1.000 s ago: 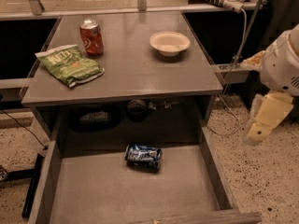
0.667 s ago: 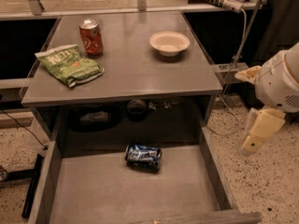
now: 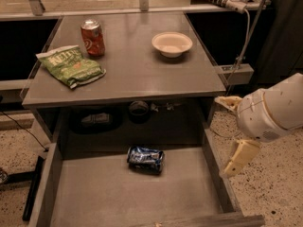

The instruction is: Pick pepsi can from top drawer and place on counter

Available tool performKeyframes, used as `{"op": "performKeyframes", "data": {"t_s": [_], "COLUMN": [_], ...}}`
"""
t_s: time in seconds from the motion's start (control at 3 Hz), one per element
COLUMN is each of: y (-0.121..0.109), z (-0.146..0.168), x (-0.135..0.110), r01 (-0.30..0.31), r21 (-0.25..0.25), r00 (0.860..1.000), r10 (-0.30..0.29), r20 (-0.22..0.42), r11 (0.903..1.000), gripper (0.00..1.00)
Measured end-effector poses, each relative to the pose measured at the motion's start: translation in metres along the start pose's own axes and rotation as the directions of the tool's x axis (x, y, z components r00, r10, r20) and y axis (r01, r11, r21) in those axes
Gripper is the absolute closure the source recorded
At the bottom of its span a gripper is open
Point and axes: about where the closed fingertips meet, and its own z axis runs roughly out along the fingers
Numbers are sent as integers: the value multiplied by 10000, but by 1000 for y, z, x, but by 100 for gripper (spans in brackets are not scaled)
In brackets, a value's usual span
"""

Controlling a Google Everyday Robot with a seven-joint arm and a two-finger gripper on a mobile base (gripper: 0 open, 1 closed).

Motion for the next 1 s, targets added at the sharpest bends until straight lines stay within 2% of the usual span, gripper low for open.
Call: {"op": "performKeyframes", "data": {"t_s": [0.33,0.67,1.0], "y": [0,-2,-3], "z": [1,16,50], "x": [0,5,17], "r01": [-11,-335,-730], "r21": [-6,70,291], "r00": [10000,9993,9956], "r10": [11,333,711], "r20": [13,174,603], "r11": [10000,9994,9969], "gripper": [0,0,0]}}
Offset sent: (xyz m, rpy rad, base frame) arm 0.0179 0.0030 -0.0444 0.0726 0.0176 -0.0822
